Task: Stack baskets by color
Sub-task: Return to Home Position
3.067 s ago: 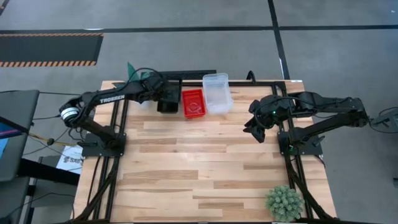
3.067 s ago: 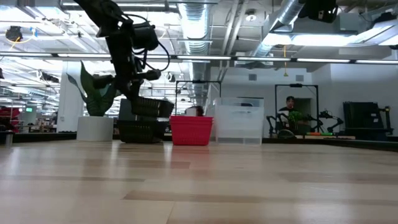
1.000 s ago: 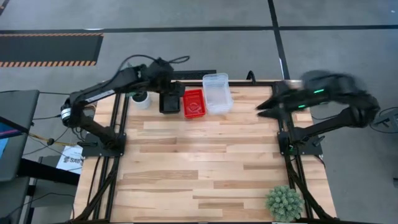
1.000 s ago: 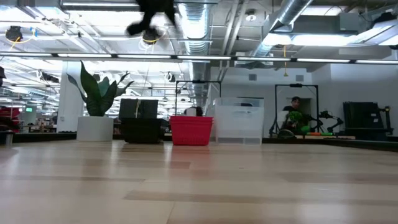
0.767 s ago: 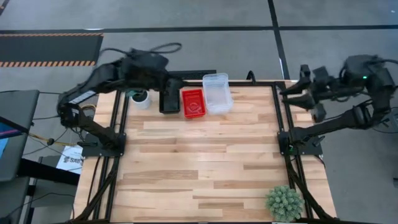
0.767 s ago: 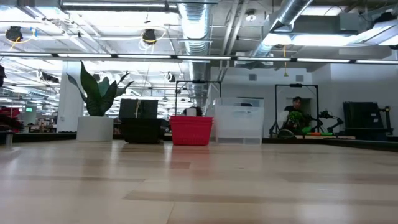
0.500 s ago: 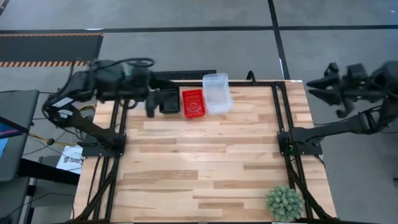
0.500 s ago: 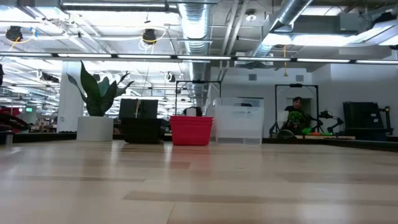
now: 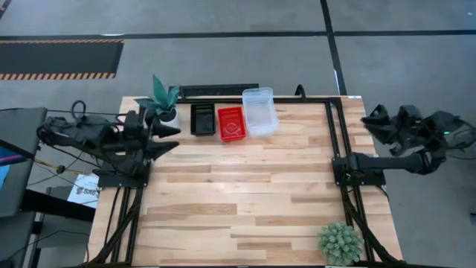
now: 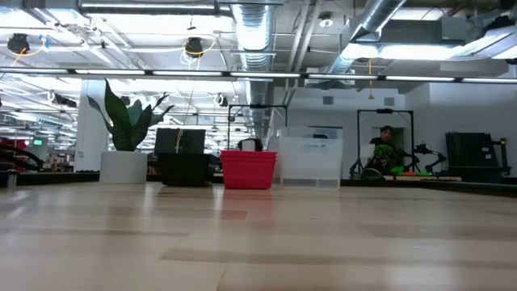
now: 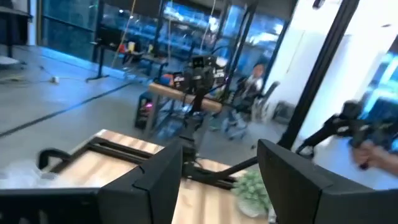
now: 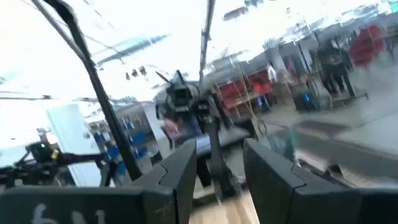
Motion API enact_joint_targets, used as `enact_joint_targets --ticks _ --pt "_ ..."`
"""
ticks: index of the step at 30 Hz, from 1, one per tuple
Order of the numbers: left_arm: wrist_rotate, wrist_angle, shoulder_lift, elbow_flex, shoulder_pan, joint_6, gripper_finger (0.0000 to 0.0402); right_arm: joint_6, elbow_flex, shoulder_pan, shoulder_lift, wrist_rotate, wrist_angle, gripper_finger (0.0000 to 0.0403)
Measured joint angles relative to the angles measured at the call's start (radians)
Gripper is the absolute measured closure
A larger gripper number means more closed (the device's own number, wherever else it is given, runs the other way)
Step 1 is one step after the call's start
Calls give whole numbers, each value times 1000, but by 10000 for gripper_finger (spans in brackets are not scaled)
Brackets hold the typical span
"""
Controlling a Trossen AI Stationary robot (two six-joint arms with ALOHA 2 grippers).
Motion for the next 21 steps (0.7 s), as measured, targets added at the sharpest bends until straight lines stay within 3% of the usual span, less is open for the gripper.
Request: enact_joint_targets --ticks 4,6,10,14,21 --pt "12 125 -221 -266 -13 -26 205 -12 -53 -4 13 21 -24 250" --pt "40 175 -340 -378 -13 -42 205 -38 -71 -7 31 31 56 250" --pt "154 316 -569 -584 -12 -31 205 -58 -164 -8 6 -16 94 247" --pt "177 428 -770 -779 -12 -18 204 -33 -275 -7 5 -37 170 245" --pt "177 574 -736 -981 -9 -33 205 20 -588 17 2 -123 481 248"
